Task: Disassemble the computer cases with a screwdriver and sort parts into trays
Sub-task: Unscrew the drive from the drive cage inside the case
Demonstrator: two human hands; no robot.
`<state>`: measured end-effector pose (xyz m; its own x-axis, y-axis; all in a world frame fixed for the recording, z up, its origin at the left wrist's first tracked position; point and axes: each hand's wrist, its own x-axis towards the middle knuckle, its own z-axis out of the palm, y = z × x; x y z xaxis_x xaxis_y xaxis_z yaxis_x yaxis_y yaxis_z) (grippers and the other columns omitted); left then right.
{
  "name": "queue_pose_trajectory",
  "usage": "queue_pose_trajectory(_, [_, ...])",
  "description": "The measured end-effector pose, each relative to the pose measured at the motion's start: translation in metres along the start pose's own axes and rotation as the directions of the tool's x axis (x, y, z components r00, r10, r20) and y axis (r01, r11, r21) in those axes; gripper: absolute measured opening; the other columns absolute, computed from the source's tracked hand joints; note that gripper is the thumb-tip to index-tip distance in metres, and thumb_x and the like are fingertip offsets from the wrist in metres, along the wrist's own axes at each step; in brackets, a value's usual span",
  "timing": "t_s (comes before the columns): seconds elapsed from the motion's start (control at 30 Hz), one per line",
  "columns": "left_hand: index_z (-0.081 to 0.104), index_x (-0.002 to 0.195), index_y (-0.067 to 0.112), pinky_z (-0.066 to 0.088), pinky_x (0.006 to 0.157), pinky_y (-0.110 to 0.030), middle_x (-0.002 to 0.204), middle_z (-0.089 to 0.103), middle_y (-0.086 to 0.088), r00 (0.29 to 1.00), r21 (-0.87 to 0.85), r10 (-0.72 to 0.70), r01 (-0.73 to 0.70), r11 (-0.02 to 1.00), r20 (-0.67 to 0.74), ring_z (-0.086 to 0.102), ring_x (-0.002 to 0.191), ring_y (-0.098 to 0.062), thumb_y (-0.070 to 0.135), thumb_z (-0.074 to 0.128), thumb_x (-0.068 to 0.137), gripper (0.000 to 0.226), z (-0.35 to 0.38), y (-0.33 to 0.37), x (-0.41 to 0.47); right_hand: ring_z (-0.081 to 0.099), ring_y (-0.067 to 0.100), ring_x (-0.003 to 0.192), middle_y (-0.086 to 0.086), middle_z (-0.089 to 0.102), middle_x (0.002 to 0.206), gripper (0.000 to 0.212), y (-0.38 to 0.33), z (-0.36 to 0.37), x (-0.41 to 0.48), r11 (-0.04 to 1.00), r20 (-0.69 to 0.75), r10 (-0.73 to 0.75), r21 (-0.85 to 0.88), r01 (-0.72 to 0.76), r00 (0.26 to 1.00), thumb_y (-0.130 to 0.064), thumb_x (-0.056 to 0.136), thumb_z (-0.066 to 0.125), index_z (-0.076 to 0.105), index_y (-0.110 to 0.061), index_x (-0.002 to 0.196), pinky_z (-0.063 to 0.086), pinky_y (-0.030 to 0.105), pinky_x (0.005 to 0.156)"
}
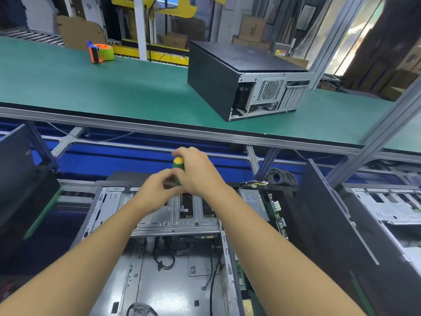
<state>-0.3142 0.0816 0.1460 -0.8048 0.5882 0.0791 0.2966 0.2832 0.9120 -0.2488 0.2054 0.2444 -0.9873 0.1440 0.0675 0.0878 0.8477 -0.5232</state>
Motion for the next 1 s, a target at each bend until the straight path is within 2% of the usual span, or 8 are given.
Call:
queue_pose_trajectory(0.1, [0.068,0.118,0.026,0.053,0.092,-0.03,0.109,0.074,0.013,0.998,-0.043,0.026,-0.023,0.999,0.053,0.068,0.105,-0.004,0.005,0.07,0.09,0.035,-0.007,-0.003,-0.002,0.049,0.025,0.121,0.006,0.053,0.138,0.046,0.002,-0.005,0.0,0.999,0.071,0.024,0.039,-0.027,0.997,-0.003,0.095,0.052,0.054,-0.021,0.138,0.044,0.031,0.087])
queue_pose_trajectory(0.2, [0.067,0.104,0.029,0.051,0.084,-0.019,0.1,0.075,0.015,1.0,-0.064,0.014,-0.013,0.998,0.008,0.07,0.098,-0.002,0.003,0.074,0.086,0.032,-0.005,-0.004,-0.002,0.056,0.023,0.104,0.003,0.056,0.128,0.042,0.002,-0.004,-0.001,0.99,0.103,0.033,0.135,-0.047,0.994,-0.005,0.093,0.051,0.059,-0.026,0.128,0.051,0.034,0.08])
queue_pose_trajectory(0.4, [0.058,0.092,0.04,0.047,0.066,-0.007,0.085,0.069,0.021,0.992,0.013,0.027,-0.025,1.0,-0.121,0.065,0.079,0.002,0.016,0.084,0.075,0.039,0.005,-0.001,0.0,0.041,0.021,0.114,-0.001,0.045,0.111,0.017,0.005,0.009,-0.001,0.997,-0.08,0.014,0.076,-0.008,0.997,-0.041,0.095,0.062,0.07,-0.033,0.107,0.046,0.037,0.088])
queue_pose_trajectory(0.57, [0.065,0.087,0.04,0.048,0.073,-0.018,0.09,0.063,0.011,0.996,0.047,0.089,-0.088,0.995,-0.015,0.064,0.083,-0.006,0.023,0.078,0.081,0.022,0.007,-0.002,0.002,0.048,0.024,0.115,0.001,0.051,0.119,0.04,0.009,0.006,-0.002,0.996,-0.057,-0.017,0.09,0.022,0.998,-0.01,0.098,0.054,0.057,-0.03,0.133,0.043,0.032,0.087])
queue_pose_trajectory(0.73, [0.061,0.098,0.034,0.048,0.071,-0.01,0.091,0.073,0.018,0.999,-0.074,0.041,-0.041,0.996,-0.002,0.068,0.085,0.003,0.007,0.073,0.086,0.032,0.006,-0.003,-0.002,0.047,0.01,0.105,-0.005,0.05,0.13,0.048,0.012,0.003,-0.004,0.972,0.087,-0.004,0.234,-0.016,0.996,0.005,0.09,0.043,0.055,-0.02,0.129,0.038,0.024,0.085])
queue_pose_trajectory(0.83, [0.06,0.091,0.028,0.047,0.063,-0.011,0.079,0.071,0.014,0.998,-0.074,0.022,-0.026,0.997,-0.052,0.064,0.072,0.002,0.01,0.077,0.08,0.027,0.01,-0.001,-0.001,0.042,0.011,0.108,-0.009,0.043,0.12,0.031,0.01,0.008,-0.005,0.961,0.1,0.001,0.275,-0.028,0.995,-0.016,0.098,0.049,0.053,-0.019,0.128,0.038,0.029,0.084])
queue_pose_trajectory(0.93, [0.061,0.081,0.026,0.042,0.056,-0.008,0.069,0.066,0.015,0.995,0.024,-0.016,0.018,1.0,-0.099,0.058,0.063,0.005,0.017,0.08,0.076,0.022,0.013,0.001,0.001,0.034,0.018,0.117,-0.002,0.043,0.123,0.045,0.01,0.013,-0.004,0.999,-0.02,0.03,-0.019,-0.031,0.999,-0.053,0.097,0.051,0.053,-0.019,0.126,0.044,0.038,0.085])
queue_pose_trajectory(1.0, [0.059,0.077,0.029,0.039,0.054,-0.006,0.068,0.064,0.012,0.994,0.095,-0.012,0.023,0.995,-0.112,0.056,0.061,0.008,0.018,0.081,0.075,0.025,0.015,0.003,0.001,0.038,0.021,0.11,0.003,0.041,0.119,0.045,0.009,0.013,-0.004,0.988,-0.08,0.044,-0.148,-0.055,0.996,-0.054,0.097,0.053,0.054,-0.017,0.122,0.048,0.04,0.078])
